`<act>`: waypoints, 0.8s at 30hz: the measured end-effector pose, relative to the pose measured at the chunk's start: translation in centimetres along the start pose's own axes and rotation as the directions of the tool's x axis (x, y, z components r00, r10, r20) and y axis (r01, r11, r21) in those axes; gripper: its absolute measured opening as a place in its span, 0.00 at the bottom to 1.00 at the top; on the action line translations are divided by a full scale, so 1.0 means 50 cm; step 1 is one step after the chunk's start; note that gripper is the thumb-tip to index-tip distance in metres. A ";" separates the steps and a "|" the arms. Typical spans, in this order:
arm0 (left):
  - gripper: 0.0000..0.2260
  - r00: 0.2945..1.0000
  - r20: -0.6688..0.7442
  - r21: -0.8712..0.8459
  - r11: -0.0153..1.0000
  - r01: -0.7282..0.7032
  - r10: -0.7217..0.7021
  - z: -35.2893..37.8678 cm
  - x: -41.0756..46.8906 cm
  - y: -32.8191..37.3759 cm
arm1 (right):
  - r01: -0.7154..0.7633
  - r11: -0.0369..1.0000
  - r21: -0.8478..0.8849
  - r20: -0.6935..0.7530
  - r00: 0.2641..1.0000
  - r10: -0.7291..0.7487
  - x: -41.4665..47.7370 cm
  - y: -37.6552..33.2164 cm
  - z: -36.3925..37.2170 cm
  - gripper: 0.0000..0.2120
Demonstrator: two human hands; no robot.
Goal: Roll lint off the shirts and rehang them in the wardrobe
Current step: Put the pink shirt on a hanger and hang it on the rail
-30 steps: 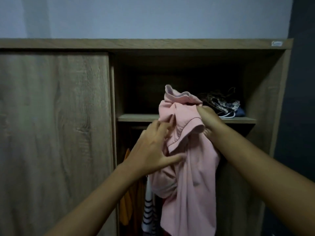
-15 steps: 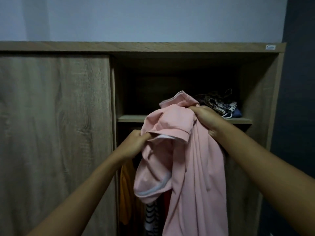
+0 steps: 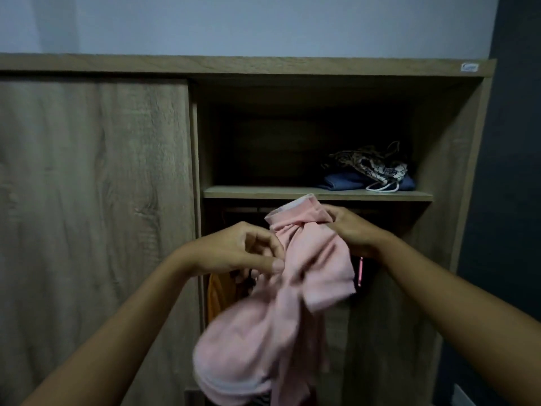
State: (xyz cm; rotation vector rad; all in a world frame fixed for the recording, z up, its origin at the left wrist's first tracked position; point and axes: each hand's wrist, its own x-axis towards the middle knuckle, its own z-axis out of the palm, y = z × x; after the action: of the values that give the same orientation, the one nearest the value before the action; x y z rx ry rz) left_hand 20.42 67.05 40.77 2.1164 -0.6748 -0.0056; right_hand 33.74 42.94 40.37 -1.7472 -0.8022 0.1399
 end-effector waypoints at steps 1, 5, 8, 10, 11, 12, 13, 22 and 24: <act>0.14 0.999 -0.034 0.058 0.998 -0.015 0.017 -0.005 -0.006 -0.001 | 0.003 1.000 0.023 0.019 1.000 -0.003 0.000 -0.002 -0.004 0.19; 0.07 0.913 -0.371 0.224 0.970 -0.090 0.170 -0.014 -0.013 -0.011 | 0.036 0.997 0.074 0.074 0.996 -0.041 0.002 -0.005 0.005 0.23; 0.16 0.844 -0.490 0.397 0.918 -0.008 0.219 -0.017 -0.004 -0.030 | 0.043 0.995 0.086 0.059 0.997 -0.048 0.005 -0.012 0.009 0.17; 0.22 0.851 -0.471 0.458 0.889 0.012 0.232 -0.017 0.000 -0.037 | 0.046 0.996 0.078 0.036 0.998 -0.049 0.008 -0.019 0.006 0.12; 0.23 0.853 -0.461 0.471 0.882 0.001 0.245 -0.017 0.002 -0.039 | 0.041 0.996 0.081 0.025 0.999 -0.043 0.012 -0.021 0.004 0.12; 0.22 0.847 -0.469 0.466 0.885 -0.005 0.252 -0.016 0.003 -0.042 | 0.031 0.995 0.098 -0.002 1.000 -0.031 0.014 -0.023 0.003 0.13; 0.20 0.830 -0.497 0.447 0.894 -0.004 0.252 -0.013 0.003 -0.044 | 0.028 0.993 0.118 -0.035 0.999 -0.024 0.016 -0.029 0.004 0.15; 0.23 0.901 -0.391 0.269 0.960 -0.083 0.187 0.049 -0.011 -0.075 | 0.066 0.987 0.149 -0.368 0.930 -0.007 0.033 -0.076 -0.011 0.07; 0.28 0.951 -0.272 0.216 0.972 -0.092 0.151 0.061 -0.017 -0.077 | -0.022 0.983 0.181 -0.475 0.874 0.107 0.035 -0.088 -0.015 0.11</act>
State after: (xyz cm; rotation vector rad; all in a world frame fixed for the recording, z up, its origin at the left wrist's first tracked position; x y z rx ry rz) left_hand 20.74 66.91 35.81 2.2037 -0.6513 0.4478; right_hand 33.50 43.84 45.07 -1.5512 -0.3511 -0.1778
